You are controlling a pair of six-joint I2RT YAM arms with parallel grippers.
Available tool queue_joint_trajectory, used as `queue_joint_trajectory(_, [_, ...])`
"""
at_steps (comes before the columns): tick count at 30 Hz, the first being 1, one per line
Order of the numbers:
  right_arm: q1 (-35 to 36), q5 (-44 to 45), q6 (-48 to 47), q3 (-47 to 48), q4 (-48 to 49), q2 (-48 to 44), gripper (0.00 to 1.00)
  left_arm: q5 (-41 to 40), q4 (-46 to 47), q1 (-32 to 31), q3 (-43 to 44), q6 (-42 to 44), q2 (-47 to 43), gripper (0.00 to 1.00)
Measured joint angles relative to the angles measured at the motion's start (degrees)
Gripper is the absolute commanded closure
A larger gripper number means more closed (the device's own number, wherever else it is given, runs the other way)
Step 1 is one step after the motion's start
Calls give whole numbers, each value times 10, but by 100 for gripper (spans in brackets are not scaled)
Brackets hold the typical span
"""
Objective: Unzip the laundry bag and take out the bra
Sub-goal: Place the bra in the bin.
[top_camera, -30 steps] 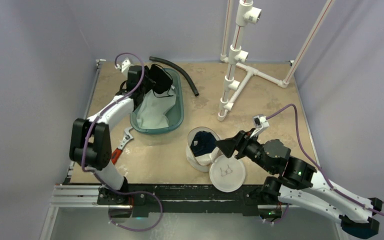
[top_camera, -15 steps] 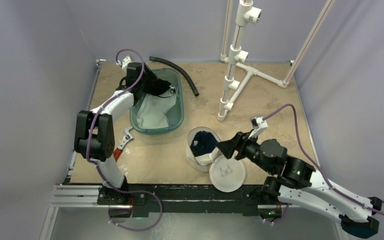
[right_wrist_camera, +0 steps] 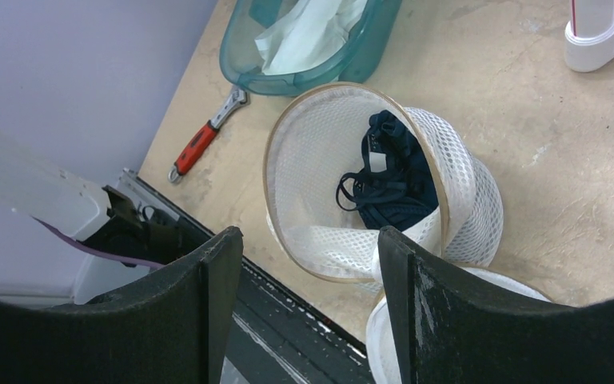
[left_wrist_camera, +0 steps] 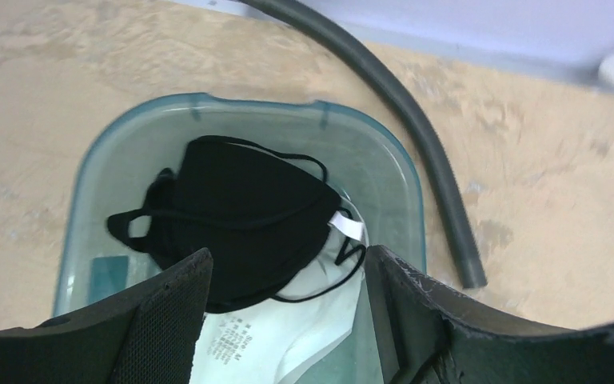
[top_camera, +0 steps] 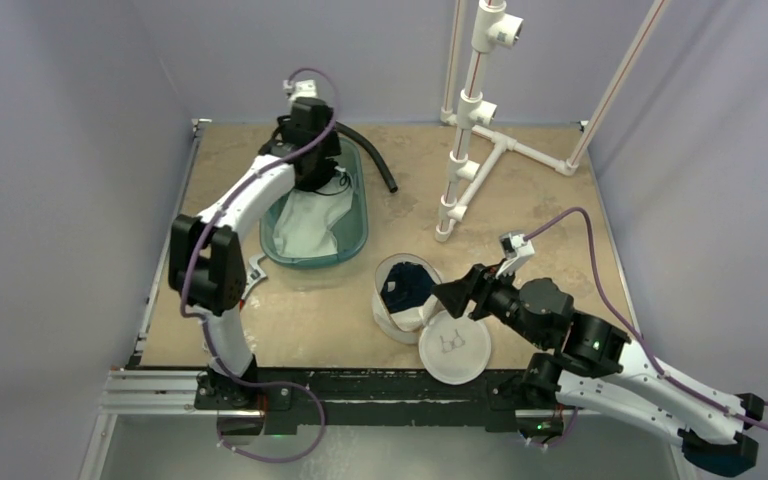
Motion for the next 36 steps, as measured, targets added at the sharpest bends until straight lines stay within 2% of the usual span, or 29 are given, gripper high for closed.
queue_joint_trajectory(5, [0, 0, 0, 0, 0, 3, 34, -33, -79, -60, 103, 101, 108, 32])
queue_joint_trajectory(9, [0, 0, 0, 0, 0, 5, 34, -57, -139, -70, 139, 166, 167, 28])
queue_joint_trajectory(13, [0, 1, -2, 0, 0, 18, 34, -82, -176, -69, 141, 208, 181, 28])
queue_joint_trajectory(21, [0, 1, -4, 0, 0, 30, 34, -114, -182, -68, 191, 248, 216, 36])
queue_joint_trajectory(25, [0, 4, -4, 0, -1, 25, 34, -114, -187, -68, 209, 258, 250, 43])
queue_joint_trajectory(30, [0, 5, -4, 0, -2, 24, 34, -114, -193, -68, 214, 267, 276, 65])
queue_joint_trajectory(34, [0, 5, -4, 0, -2, 24, 34, -113, -197, -68, 224, 268, 279, 72])
queue_joint_trajectory(36, [0, 5, -4, 0, -2, 24, 34, -113, -196, -68, 229, 269, 279, 72])
